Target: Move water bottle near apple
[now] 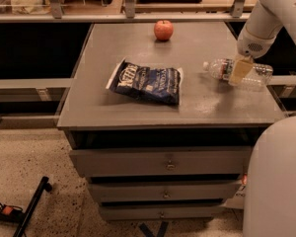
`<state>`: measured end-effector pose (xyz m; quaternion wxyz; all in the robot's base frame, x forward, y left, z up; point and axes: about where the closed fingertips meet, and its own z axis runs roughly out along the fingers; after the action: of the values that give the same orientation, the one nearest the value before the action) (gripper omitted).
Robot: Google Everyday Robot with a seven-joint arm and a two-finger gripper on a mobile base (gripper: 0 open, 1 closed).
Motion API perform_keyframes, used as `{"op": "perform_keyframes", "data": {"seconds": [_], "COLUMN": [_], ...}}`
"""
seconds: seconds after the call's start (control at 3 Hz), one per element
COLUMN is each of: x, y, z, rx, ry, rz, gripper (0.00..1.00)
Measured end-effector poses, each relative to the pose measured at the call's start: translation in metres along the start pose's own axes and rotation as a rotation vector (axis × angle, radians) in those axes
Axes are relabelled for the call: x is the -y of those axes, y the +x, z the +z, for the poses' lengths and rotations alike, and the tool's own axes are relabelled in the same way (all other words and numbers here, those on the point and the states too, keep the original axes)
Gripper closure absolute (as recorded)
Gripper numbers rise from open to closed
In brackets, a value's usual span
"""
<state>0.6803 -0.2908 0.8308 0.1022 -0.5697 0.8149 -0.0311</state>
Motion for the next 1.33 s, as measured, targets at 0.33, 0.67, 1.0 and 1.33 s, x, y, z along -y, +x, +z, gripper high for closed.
{"op": "perform_keyframes", "data": {"seconds": [0.33,0.67,1.0,1.33], "x": [0.0015,0.0054,0.0070,0.0097], "y": [-0.0009,-0.0009,-0.0022,-0.0031], "z": [-0.0010,-0.0038,-0.0002,-0.0009], "rx": [-0.009,-0.020,-0.017,0.026], "ry": [0.003,0.016,0.018,0.022], "rz": [-0.003,-0.014,-0.014,0.010], "gripper": [0.64,0.88,1.00,1.00]}}
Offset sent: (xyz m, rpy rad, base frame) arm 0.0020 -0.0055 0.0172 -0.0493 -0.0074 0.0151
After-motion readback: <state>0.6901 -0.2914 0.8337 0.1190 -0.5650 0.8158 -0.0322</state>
